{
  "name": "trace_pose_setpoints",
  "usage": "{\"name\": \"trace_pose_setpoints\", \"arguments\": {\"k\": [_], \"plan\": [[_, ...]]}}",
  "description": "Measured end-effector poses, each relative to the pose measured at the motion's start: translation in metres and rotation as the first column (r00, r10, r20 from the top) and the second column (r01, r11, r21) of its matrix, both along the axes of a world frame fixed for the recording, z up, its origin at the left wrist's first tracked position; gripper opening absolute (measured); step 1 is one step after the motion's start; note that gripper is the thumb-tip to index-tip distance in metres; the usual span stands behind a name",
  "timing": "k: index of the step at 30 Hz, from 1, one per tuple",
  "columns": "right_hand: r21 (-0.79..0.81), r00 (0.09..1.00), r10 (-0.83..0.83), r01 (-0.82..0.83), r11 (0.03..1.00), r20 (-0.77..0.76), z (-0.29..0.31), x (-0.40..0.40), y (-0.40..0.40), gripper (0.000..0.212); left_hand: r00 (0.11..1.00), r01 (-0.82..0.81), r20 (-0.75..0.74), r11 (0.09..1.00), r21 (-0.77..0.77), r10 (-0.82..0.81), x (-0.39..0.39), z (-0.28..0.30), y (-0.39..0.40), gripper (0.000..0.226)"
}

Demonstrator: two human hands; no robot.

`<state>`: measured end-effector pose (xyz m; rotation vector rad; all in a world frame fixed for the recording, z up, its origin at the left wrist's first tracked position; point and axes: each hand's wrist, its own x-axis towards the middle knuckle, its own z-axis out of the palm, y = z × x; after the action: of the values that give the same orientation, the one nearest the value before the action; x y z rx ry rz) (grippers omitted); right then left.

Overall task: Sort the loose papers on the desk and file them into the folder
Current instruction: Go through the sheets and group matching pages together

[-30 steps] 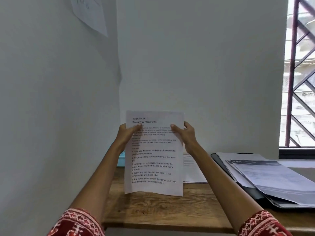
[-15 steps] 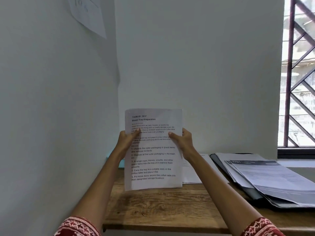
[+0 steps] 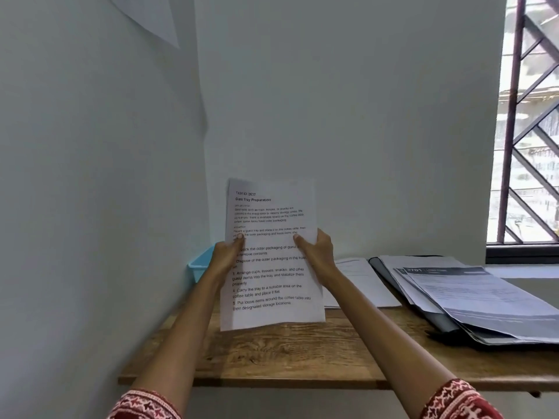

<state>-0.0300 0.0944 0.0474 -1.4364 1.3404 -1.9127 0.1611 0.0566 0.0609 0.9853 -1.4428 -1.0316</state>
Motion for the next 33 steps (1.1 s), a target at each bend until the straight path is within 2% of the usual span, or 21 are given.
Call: {"name": "trace_pose_setpoints", "arguments": {"k": [3, 5, 7, 10, 13, 16, 19, 21, 24, 26, 32, 33], "plan": [[0.120, 0.994, -0.010, 0.024, 0.993, -0.109, 0.006, -0.012, -0.002, 0.028, 0.993, 0.114, 0.018, 0.978, 0.176, -0.119, 0.007, 0.004, -0.007, 0.035], [0.297, 0.991, 0.083, -0.048, 0.954, -0.109, -0.003, -0.022, -0.005, 0.028, 0.972, 0.223, 0.004, 0.927, 0.302, -0.236, 0.015, -0.009, -0.006, 0.027], [0.457, 0.980, 0.186, -0.134, 0.879, -0.069, -0.016, -0.027, -0.002, 0.023, 0.955, 0.256, 0.037, 0.884, 0.391, -0.293, 0.022, -0.034, -0.009, 0.021], [0.565, 0.986, 0.107, -0.017, 0.825, -0.128, -0.041, -0.032, -0.001, 0.031, 0.908, 0.264, 0.163, 0.829, 0.493, -0.386, 0.026, -0.067, -0.006, 0.021], [0.547, 0.992, 0.034, 0.038, 0.836, -0.120, -0.065, -0.033, -0.008, 0.036, 0.884, 0.247, 0.233, 0.828, 0.504, -0.405, 0.026, -0.082, -0.005, 0.019], [0.525, 0.993, 0.087, -0.030, 0.850, -0.084, -0.077, -0.029, -0.018, 0.042, 0.942, 0.140, 0.223, 0.895, 0.423, -0.252, 0.027, -0.078, -0.011, 0.012], [0.493, 0.973, 0.159, -0.056, 0.868, -0.170, -0.079, -0.019, -0.027, 0.046, 0.994, -0.006, 0.107, 0.931, 0.365, -0.035, 0.028, -0.077, -0.022, 0.008], [0.436, 0.960, 0.156, -0.040, 0.899, -0.233, -0.081, -0.014, -0.034, 0.048, 0.999, -0.049, 0.018, 0.951, 0.306, 0.046, 0.025, -0.079, -0.028, 0.013], [0.305, 0.947, 0.010, 0.093, 0.948, -0.321, -0.079, -0.010, -0.045, 0.044, 0.989, -0.069, -0.108, 0.965, 0.251, 0.099, 0.019, -0.085, -0.034, 0.016], [0.234, 0.955, -0.069, 0.140, 0.962, -0.289, -0.077, -0.010, -0.053, 0.039, 0.984, -0.060, -0.145, 0.967, 0.246, 0.098, 0.016, -0.091, -0.036, 0.017], [0.160, 0.952, -0.119, 0.169, 0.972, -0.281, -0.092, -0.014, -0.069, 0.018, 0.980, -0.115, -0.136, 0.968, 0.224, 0.147, 0.013, -0.103, -0.052, 0.018], [0.157, 0.953, -0.131, 0.179, 0.971, -0.274, -0.094, -0.015, -0.071, 0.020, 0.979, -0.120, -0.133, 0.967, 0.225, 0.153, 0.013, -0.105, -0.056, 0.018]]}}
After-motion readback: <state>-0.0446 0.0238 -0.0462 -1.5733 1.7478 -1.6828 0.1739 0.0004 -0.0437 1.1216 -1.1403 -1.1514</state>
